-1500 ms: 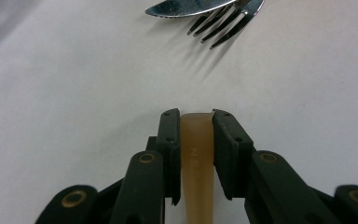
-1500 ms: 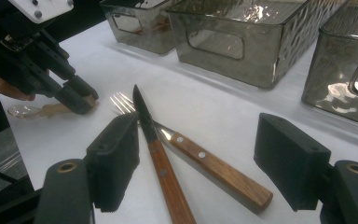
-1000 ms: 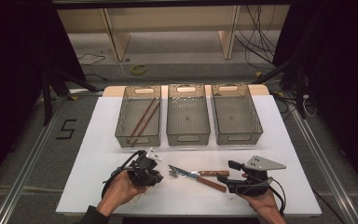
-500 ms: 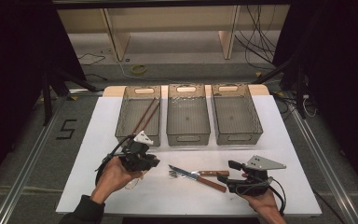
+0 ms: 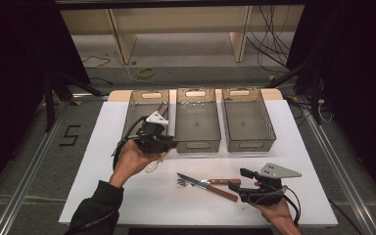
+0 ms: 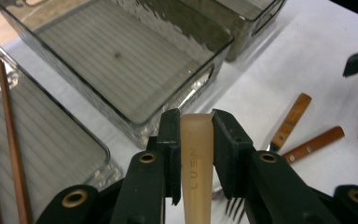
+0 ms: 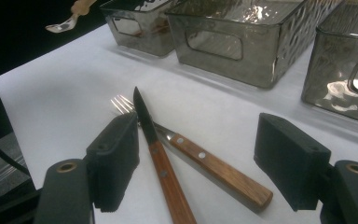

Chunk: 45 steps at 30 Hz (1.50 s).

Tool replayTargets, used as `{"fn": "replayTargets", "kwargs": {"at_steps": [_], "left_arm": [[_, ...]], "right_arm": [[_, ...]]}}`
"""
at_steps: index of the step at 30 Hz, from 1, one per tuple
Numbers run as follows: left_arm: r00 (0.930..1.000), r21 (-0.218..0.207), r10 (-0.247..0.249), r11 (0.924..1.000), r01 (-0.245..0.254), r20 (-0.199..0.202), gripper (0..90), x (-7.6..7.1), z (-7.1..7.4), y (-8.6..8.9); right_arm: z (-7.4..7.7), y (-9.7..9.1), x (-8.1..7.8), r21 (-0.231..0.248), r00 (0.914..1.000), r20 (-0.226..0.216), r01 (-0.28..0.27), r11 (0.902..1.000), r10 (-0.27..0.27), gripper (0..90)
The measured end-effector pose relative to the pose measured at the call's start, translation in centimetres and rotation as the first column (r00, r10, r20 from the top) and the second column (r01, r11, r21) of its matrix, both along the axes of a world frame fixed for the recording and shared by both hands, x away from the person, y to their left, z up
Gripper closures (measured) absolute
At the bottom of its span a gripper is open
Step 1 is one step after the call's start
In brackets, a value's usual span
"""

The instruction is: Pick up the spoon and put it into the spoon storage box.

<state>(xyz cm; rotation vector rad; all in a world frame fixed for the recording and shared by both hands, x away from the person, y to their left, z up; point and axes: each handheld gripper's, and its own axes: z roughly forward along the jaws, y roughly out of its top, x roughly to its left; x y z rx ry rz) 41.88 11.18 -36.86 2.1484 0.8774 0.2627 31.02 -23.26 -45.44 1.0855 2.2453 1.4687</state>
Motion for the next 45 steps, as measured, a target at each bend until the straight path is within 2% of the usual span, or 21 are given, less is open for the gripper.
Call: {"fn": "replayTargets", "kwargs": {"at_steps": [4, 14, 16, 19, 25, 28, 35, 45], "left_arm": [[0.9999, -0.029, 0.004, 0.9996, -0.004, 0.010, 73.5, 1.2, 0.5, -0.4], [0.9992, -0.053, 0.024, 0.9983, -0.022, 0.032, 73.4, 4.8, 1.7, -2.2], [0.9992, -0.078, 0.031, 0.9965, -0.029, 0.026, 73.4, 5.6, 1.9, -2.5], [0.9986, -0.082, 0.039, 0.9960, -0.036, 0.035, 73.4, 6.5, 2.1, -3.0], [0.9981, -0.089, 0.048, 0.9950, -0.044, 0.038, 73.3, 8.0, 1.9, -3.9], [0.9976, -0.110, 0.061, 0.9923, -0.056, 0.035, 73.3, 8.8, 1.7, -4.1], [0.9958, -0.129, 0.089, 0.9880, -0.085, 0.022, 73.3, 10.3, 0.9, -4.2], [0.9935, -0.151, 0.113, 0.9826, -0.109, 0.019, 73.2, 11.4, 0.0, -4.6]], "right_arm": [[0.0, 0.0, 0.0, -0.004, 1.0000, -0.001, -0.002, 1.0000, 0.002, 31.3], [0.0, 0.0, 0.0, -0.003, 1.0000, 0.001, -0.006, 1.0000, 0.006, 31.3], [0.0, 0.0, 0.0, -0.003, 1.0000, 0.001, -0.007, 1.0000, 0.007, 31.3], [-0.1, 0.0, 0.0, 0.002, 1.0000, 0.002, -0.009, 1.0000, 0.009, 31.3], [-0.1, 0.0, 0.0, 0.003, 0.9999, 0.002, -0.010, 0.9999, 0.010, 31.3], [0.0, 0.0, 0.0, -0.001, 0.9999, 0.000, -0.011, 0.9999, 0.011, 31.3], [0.0, 0.0, 0.0, 0.003, 0.9999, -0.004, -0.014, 0.9999, 0.014, 31.3], [-0.1, 0.1, 0.0, 0.004, 0.9998, -0.005, -0.019, 0.9998, 0.019, 31.3]]}}
